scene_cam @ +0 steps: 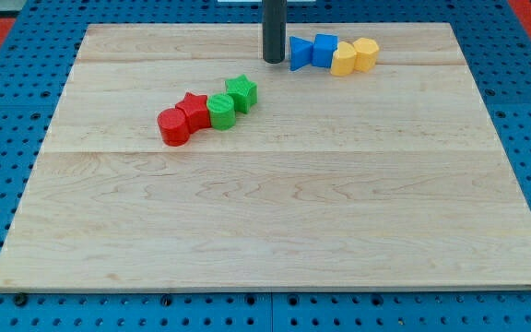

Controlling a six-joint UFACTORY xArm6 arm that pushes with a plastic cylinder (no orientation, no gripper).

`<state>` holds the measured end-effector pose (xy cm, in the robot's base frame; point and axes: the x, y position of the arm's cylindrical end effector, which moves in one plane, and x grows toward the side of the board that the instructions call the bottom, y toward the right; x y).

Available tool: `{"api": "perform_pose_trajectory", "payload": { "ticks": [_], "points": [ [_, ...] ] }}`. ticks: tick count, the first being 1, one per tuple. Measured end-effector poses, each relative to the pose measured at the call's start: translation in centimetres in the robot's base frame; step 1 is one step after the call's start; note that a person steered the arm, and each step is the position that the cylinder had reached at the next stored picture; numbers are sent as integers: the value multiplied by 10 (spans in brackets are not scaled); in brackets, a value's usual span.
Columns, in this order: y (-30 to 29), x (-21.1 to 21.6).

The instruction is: Align the blue blocks and yellow blocks horizontally at the top side of the board

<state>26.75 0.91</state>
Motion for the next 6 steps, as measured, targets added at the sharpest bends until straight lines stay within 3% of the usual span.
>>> {"api": "perform_pose_trajectory", "payload": {
  "ticks": [2, 3, 6],
  "points": [
    [1, 1],
    [36, 31],
    [89, 17]
  ]
}}
